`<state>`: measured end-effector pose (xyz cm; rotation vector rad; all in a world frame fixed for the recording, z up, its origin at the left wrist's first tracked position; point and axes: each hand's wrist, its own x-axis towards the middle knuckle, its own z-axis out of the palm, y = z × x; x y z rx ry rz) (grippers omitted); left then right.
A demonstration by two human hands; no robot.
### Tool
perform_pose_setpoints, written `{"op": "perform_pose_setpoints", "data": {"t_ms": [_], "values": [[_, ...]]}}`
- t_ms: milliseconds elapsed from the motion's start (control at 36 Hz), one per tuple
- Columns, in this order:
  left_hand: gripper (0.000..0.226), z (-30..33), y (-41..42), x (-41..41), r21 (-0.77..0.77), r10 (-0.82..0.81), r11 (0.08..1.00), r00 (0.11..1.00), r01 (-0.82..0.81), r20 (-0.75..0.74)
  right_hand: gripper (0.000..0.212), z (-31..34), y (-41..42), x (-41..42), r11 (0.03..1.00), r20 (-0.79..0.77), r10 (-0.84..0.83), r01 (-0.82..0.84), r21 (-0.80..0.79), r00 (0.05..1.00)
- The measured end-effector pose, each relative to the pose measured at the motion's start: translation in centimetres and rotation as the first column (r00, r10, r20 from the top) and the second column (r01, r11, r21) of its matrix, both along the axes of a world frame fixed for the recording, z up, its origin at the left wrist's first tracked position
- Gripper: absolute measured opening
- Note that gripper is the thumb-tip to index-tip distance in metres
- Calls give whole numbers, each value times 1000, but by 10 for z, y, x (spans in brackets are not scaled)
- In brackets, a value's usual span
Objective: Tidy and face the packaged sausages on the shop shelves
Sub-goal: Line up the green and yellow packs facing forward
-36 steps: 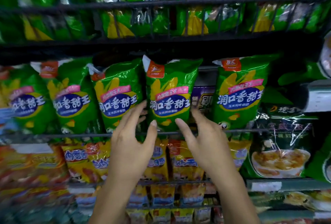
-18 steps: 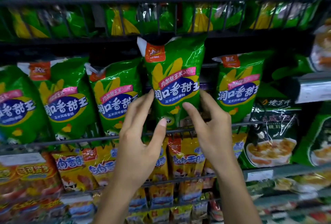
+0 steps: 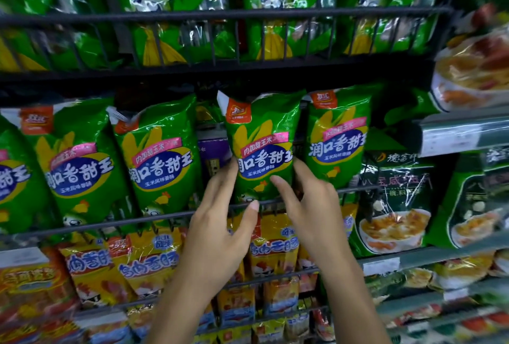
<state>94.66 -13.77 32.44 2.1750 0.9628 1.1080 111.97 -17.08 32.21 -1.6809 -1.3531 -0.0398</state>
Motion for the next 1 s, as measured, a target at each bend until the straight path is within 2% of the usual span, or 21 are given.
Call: {"op": "perform_pose_setpoints", "data": {"t_ms": [167, 278, 444, 583, 694, 750, 806, 889, 944, 1000], "values": [[64, 10, 1, 0, 18, 9, 1000, 995, -11, 97, 44, 3, 2, -6, 996, -122, 45, -35, 83, 991], [68, 9, 2, 1, 12, -13, 1000, 999, 12, 40, 52, -1, 4, 0, 998, -93, 30, -24, 58, 995], [59, 7, -1, -2, -5, -12, 1000, 996, 12, 87, 56, 0, 2, -1, 997, -63, 41, -36, 71, 997], [68, 7, -2, 1, 12, -2, 1000, 1000, 2, 18, 58, 0, 1, 1, 998, -78, 34, -30, 58, 996], [72, 5, -4, 2, 11, 23, 1000, 998, -22, -63, 48, 2, -2, -1, 996, -80, 66, -61, 65, 995], [66, 5, -5, -3, -9, 21, 1000, 998, -21, -62, 48, 1, -6, -6, 992, -126, 56, -41, 120, 991], [57, 6, -5, -13, 17, 57, 998, 998, -56, -27, 50, 0, -13, -12, 968, -173, 12, 32, 248, 985], [45, 7, -5, -37, 46, 164, 984, 978, -171, 130, 44, 0, -22, -25, 863, -174, -17, 102, 495, 985], [38, 7, -4, -54, 61, 227, 967, 944, -247, 239, 38, 2, -25, -37, 816, -146, 18, 70, 574, 989], [37, 6, -1, -70, 80, 274, 948, 917, -308, 288, 32, 4, -23, -52, 814, -112, 89, -8, 581, 990]]}}
